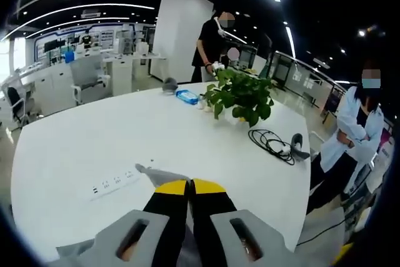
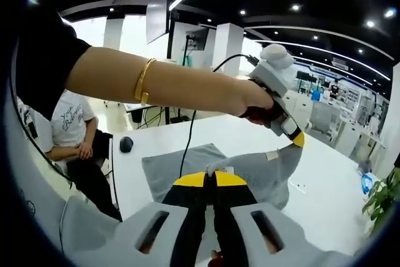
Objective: Fold the towel on the table until its edges align and the towel forms a compact rectangular stack.
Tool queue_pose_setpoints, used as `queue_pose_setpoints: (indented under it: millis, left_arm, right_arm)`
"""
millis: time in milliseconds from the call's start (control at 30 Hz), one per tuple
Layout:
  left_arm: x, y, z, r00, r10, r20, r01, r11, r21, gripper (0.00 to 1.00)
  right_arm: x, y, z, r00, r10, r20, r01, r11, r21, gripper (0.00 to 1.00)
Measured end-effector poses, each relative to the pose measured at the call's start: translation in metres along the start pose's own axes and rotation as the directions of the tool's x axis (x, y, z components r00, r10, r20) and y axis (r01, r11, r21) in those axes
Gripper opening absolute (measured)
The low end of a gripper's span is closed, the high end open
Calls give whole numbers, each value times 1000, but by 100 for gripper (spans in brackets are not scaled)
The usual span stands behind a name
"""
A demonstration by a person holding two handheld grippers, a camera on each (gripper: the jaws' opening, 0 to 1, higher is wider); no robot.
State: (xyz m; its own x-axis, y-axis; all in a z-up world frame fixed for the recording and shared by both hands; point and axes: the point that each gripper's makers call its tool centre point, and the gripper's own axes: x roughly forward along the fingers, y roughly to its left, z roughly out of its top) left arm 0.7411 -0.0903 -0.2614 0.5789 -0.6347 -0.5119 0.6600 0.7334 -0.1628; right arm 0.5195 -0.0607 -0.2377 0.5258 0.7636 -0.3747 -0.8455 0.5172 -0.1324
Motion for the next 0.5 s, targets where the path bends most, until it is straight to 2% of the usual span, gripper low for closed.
queue_pose_setpoints:
  millis: [267, 500]
  left_arm:
    - [-28, 11, 5, 999, 28, 25, -28, 1000, 6, 1]
    - [-39, 22, 9, 998, 40, 41, -41, 999, 9, 1]
  right_arm:
    - [15, 10, 19, 999, 31, 32, -31, 999, -5, 0]
    - [25, 17, 34, 997, 49, 52, -48, 999, -11, 0]
